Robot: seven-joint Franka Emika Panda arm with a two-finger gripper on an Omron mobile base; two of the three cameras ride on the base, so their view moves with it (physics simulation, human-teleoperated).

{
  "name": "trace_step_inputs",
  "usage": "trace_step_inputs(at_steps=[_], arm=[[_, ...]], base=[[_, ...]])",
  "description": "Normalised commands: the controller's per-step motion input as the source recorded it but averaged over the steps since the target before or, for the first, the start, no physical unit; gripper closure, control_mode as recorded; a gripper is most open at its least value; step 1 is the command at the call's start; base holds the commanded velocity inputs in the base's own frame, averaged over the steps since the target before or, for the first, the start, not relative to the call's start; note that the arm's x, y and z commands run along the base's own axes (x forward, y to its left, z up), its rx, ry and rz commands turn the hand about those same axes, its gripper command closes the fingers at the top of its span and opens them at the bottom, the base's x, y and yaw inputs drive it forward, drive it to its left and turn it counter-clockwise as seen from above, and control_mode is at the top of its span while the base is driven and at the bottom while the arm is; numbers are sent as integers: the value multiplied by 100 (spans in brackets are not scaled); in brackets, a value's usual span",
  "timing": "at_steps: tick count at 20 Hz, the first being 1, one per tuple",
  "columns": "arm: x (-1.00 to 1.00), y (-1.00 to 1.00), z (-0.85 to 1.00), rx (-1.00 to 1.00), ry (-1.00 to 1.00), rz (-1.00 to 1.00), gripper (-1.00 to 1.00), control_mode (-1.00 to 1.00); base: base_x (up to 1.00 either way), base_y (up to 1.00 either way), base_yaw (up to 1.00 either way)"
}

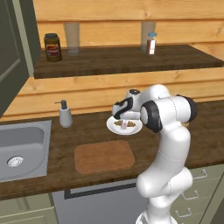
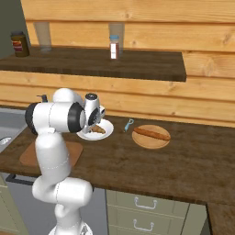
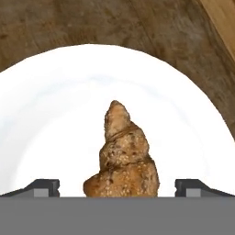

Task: From the different types of pastries on the counter, select a croissant and place it on the cutting board. Then retrieve a jar of jam from the cabinet and place it alongside the croissant on the cutting board.

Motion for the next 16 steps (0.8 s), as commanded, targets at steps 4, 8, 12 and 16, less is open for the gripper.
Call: trace_step_inputs(at_steps=[4,8,12,16], arm=[[9,2,-40,0,3,0,100,-100],[2,3,-26,0,2,0,100,-100],[0,3,0,0,3,0,100,-100],[-11,12,43,0,2,-1,100,-100]], base=[[0,0,0],[0,0,0],[0,0,0],[0,0,0]])
